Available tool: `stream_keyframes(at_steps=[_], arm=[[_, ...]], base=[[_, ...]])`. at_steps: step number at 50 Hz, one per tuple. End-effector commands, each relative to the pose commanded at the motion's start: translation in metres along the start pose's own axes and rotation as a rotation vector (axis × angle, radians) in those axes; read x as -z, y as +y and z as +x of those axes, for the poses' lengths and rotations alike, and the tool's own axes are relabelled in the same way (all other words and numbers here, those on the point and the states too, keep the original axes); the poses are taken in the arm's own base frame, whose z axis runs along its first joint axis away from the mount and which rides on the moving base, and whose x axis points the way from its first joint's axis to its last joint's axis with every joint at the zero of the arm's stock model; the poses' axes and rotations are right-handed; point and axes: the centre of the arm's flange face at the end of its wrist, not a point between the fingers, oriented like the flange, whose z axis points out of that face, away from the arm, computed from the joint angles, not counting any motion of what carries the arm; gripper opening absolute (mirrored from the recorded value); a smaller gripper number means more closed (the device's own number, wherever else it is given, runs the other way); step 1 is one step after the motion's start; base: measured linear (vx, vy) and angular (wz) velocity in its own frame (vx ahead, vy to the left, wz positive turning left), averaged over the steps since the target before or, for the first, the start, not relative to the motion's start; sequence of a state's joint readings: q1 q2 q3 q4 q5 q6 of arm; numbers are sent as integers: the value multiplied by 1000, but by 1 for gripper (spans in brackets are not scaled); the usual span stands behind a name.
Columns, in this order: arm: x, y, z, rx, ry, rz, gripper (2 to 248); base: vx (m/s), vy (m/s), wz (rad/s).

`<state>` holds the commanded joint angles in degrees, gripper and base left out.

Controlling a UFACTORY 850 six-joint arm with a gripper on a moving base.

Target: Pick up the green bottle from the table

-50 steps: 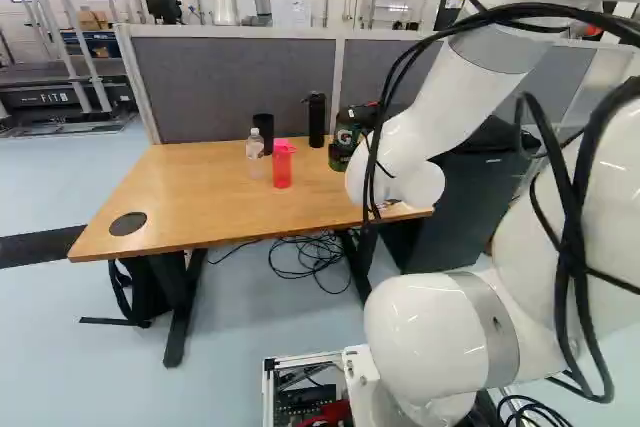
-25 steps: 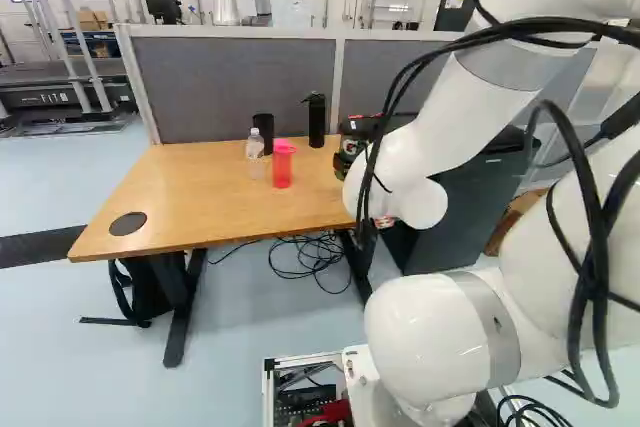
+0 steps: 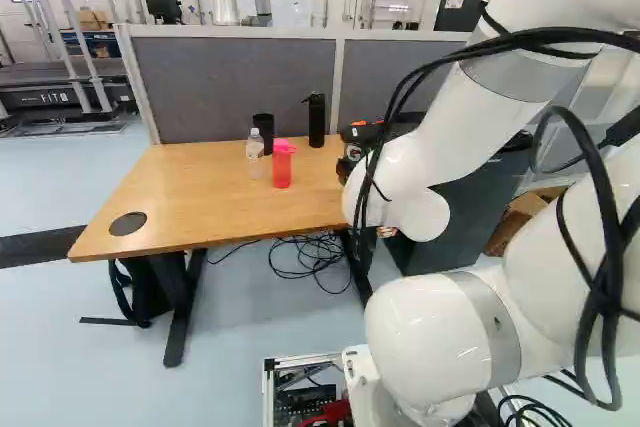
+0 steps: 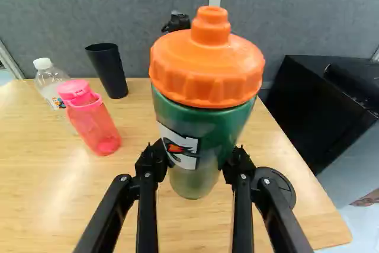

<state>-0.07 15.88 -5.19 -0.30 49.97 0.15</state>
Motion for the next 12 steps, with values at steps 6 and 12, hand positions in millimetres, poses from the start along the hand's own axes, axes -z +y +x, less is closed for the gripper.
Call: stream_keyframes(at_steps=[6, 12], arm=[[1, 0, -1, 0, -1, -2, 114], [1, 0, -1, 0, -1, -3, 114]], base=[[0, 0, 0], [0, 0, 0]])
